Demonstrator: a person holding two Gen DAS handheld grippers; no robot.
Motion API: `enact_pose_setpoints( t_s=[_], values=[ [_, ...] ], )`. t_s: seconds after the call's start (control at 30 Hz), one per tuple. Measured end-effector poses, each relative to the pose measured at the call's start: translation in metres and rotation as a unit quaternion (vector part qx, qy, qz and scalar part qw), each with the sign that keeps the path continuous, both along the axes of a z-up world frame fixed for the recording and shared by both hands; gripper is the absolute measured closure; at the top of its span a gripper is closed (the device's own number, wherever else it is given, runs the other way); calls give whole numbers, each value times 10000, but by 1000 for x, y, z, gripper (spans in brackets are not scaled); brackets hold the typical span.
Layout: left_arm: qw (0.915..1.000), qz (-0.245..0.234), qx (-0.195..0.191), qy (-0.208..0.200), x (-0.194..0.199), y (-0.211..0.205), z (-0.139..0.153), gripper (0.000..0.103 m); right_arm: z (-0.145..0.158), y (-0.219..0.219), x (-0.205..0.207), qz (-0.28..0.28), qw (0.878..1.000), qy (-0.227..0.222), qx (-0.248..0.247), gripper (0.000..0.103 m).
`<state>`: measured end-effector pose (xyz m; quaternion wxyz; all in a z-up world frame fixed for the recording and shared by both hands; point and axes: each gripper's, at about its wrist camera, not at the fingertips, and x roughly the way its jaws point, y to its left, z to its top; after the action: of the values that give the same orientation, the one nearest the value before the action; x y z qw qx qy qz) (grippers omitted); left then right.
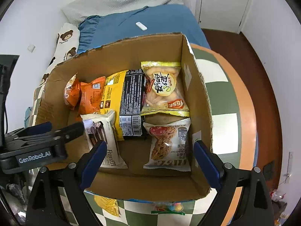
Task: Organize snacks
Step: 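Place both packets into the box in front of the others and release, then lift both open tools out of the box and move toward the blanket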
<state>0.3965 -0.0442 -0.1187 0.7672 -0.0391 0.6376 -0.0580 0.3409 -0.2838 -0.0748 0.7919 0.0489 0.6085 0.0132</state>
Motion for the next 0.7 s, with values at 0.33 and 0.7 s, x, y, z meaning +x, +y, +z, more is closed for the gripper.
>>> enact_pose_setpoints(
  t_s=[0.33,0.7],
  values=[
    [9951,115,91,-977,-38,8,51,3,46,6,-30,70,9974,-703,-168,8],
    [9820,67,161,-1883,-103,14,104,3,107,9,-88,155,9866,-1589,-338,8]
  ],
)
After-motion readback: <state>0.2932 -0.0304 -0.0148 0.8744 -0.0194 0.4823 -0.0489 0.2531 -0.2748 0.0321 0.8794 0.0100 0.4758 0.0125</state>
